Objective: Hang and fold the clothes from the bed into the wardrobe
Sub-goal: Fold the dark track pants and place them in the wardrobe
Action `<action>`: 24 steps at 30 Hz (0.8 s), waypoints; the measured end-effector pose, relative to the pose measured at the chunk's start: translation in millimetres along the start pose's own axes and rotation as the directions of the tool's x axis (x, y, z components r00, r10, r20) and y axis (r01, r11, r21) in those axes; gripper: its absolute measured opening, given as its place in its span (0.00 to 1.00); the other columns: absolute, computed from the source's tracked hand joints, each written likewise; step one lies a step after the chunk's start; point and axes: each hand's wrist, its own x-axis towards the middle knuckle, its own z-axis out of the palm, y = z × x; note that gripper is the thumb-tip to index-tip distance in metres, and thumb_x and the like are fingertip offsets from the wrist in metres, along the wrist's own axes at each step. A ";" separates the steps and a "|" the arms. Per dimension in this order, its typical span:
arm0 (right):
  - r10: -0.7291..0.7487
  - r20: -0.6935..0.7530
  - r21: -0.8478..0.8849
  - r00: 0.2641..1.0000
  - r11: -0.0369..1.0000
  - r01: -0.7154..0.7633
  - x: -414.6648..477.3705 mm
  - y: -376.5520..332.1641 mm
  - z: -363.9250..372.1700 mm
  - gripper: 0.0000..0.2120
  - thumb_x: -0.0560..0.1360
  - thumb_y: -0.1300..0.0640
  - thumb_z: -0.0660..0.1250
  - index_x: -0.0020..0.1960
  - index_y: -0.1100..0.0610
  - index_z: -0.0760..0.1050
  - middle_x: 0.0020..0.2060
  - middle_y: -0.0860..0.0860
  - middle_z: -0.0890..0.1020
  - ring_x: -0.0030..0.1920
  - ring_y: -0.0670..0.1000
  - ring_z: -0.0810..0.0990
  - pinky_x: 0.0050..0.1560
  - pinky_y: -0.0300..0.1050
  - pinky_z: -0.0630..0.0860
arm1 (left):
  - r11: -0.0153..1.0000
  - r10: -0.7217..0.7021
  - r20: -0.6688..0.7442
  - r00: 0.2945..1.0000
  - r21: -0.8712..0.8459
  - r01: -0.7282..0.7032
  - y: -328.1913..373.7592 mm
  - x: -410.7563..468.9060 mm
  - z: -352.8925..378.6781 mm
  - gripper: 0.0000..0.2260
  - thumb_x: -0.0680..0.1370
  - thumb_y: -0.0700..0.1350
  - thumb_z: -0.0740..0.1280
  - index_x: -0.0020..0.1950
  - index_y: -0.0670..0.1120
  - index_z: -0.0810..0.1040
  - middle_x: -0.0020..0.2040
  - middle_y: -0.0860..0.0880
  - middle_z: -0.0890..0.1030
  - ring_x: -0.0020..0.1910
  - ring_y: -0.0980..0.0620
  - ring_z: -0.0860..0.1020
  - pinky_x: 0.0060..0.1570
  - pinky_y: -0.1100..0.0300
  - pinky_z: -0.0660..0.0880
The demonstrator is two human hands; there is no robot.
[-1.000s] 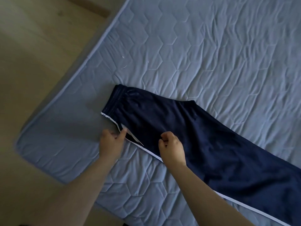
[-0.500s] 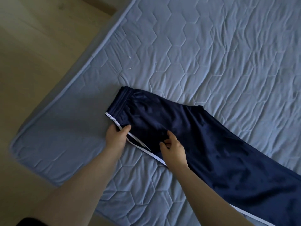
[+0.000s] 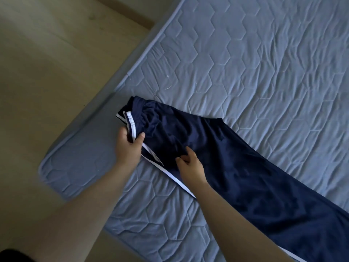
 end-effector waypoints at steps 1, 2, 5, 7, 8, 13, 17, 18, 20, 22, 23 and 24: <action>0.005 -0.008 0.012 1.000 1.000 -0.005 -2.8 0.8 -5.2 0.28 0.80 0.55 0.62 0.77 0.51 0.57 0.62 0.50 0.77 0.54 0.45 0.75 0.46 0.32 0.68 | 1.000 0.018 -0.005 1.000 0.005 -0.018 3.9 -2.2 1.9 0.09 0.77 0.41 0.68 0.46 0.42 0.68 0.37 0.48 0.70 0.35 0.52 0.69 0.31 0.71 0.65; 0.011 -0.021 0.020 1.000 1.000 -0.011 -4.2 1.9 -9.0 0.28 0.80 0.55 0.62 0.77 0.51 0.57 0.61 0.49 0.77 0.54 0.46 0.77 0.48 0.34 0.71 | 0.999 0.046 -0.008 0.999 0.013 -0.046 5.4 -2.7 3.2 0.09 0.77 0.41 0.68 0.45 0.42 0.68 0.38 0.46 0.71 0.36 0.50 0.70 0.35 0.67 0.67; 0.025 -0.063 0.003 0.998 1.000 -0.025 -15.7 8.2 -35.0 0.28 0.80 0.53 0.62 0.77 0.51 0.58 0.59 0.49 0.77 0.56 0.50 0.78 0.56 0.43 0.74 | 0.993 0.106 0.023 0.994 0.040 -0.107 15.9 -12.9 13.3 0.07 0.76 0.41 0.69 0.47 0.44 0.70 0.44 0.43 0.76 0.41 0.45 0.74 0.42 0.57 0.70; 0.024 -0.106 0.015 0.994 1.000 -0.023 -21.9 10.7 -56.6 0.27 0.80 0.53 0.62 0.76 0.51 0.59 0.58 0.48 0.78 0.55 0.50 0.78 0.57 0.44 0.75 | 0.984 0.173 0.058 0.983 0.023 -0.174 29.5 -20.2 22.0 0.07 0.77 0.39 0.67 0.49 0.46 0.70 0.42 0.50 0.76 0.41 0.49 0.73 0.41 0.63 0.68; 0.028 -0.121 0.039 0.992 0.999 -0.024 -23.2 11.5 -63.5 0.26 0.79 0.53 0.63 0.76 0.51 0.60 0.56 0.47 0.79 0.55 0.49 0.79 0.59 0.47 0.76 | 0.979 0.203 0.077 0.976 0.014 -0.205 35.4 -23.1 24.5 0.07 0.77 0.39 0.67 0.49 0.46 0.70 0.41 0.53 0.75 0.41 0.51 0.73 0.41 0.63 0.68; 0.091 -0.145 0.339 0.985 0.940 -0.037 -34.7 11.4 -110.7 0.19 0.79 0.52 0.64 0.69 0.53 0.70 0.53 0.49 0.80 0.49 0.46 0.80 0.48 0.44 0.80 | 0.920 0.369 0.222 0.903 0.047 -0.388 68.9 -61.3 48.9 0.08 0.76 0.36 0.66 0.53 0.42 0.71 0.44 0.49 0.77 0.45 0.47 0.77 0.46 0.56 0.72; 0.093 -0.130 0.512 0.987 0.859 -0.014 -47.0 10.7 -158.0 0.10 0.78 0.48 0.65 0.54 0.52 0.78 0.50 0.52 0.84 0.49 0.49 0.83 0.45 0.42 0.79 | 0.812 0.524 0.382 0.761 0.047 -0.582 91.2 -105.8 75.0 0.10 0.72 0.31 0.66 0.50 0.41 0.72 0.38 0.52 0.77 0.38 0.58 0.75 0.37 0.79 0.66; 0.094 -0.118 0.550 0.989 0.835 -0.014 -52.2 13.8 -174.6 0.11 0.78 0.46 0.64 0.53 0.52 0.78 0.49 0.51 0.85 0.49 0.49 0.84 0.46 0.42 0.79 | 0.794 0.532 0.448 0.718 0.032 -0.608 96.6 -119.8 84.8 0.11 0.71 0.30 0.65 0.49 0.42 0.72 0.38 0.56 0.76 0.37 0.60 0.74 0.37 0.80 0.65; 0.105 -0.100 0.607 0.989 0.794 -0.023 -61.4 23.3 -204.4 0.15 0.78 0.43 0.63 0.51 0.53 0.80 0.43 0.49 0.86 0.46 0.47 0.84 0.47 0.44 0.78 | 0.780 0.509 0.576 0.640 0.005 -0.625 103.7 -144.6 102.8 0.13 0.71 0.30 0.63 0.50 0.46 0.72 0.40 0.59 0.74 0.40 0.60 0.74 0.40 0.79 0.65; 0.128 -0.059 0.636 0.990 0.769 -0.061 -73.4 35.4 -229.6 0.18 0.76 0.40 0.64 0.51 0.54 0.81 0.35 0.46 0.84 0.38 0.45 0.84 0.46 0.46 0.78 | 0.750 0.504 0.661 0.555 -0.018 -0.661 103.6 -166.5 119.7 0.16 0.72 0.31 0.64 0.56 0.46 0.75 0.47 0.60 0.76 0.47 0.60 0.75 0.46 0.78 0.65; 0.141 -0.027 0.636 0.990 0.766 -0.092 -80.6 44.8 -242.7 0.19 0.75 0.40 0.65 0.52 0.55 0.81 0.36 0.47 0.85 0.38 0.46 0.84 0.45 0.46 0.79 | 0.730 0.502 0.699 0.509 -0.027 -0.683 101.8 -179.4 131.1 0.17 0.73 0.32 0.64 0.59 0.45 0.75 0.49 0.58 0.77 0.51 0.59 0.75 0.49 0.77 0.66; 0.164 -0.005 0.622 0.987 0.773 -0.125 -88.3 56.6 -255.6 0.21 0.73 0.39 0.67 0.53 0.55 0.81 0.39 0.49 0.86 0.40 0.49 0.85 0.44 0.47 0.80 | 0.710 0.495 0.733 0.467 -0.030 -0.704 99.1 -193.8 143.6 0.18 0.73 0.32 0.65 0.61 0.45 0.75 0.52 0.55 0.78 0.53 0.56 0.75 0.51 0.74 0.68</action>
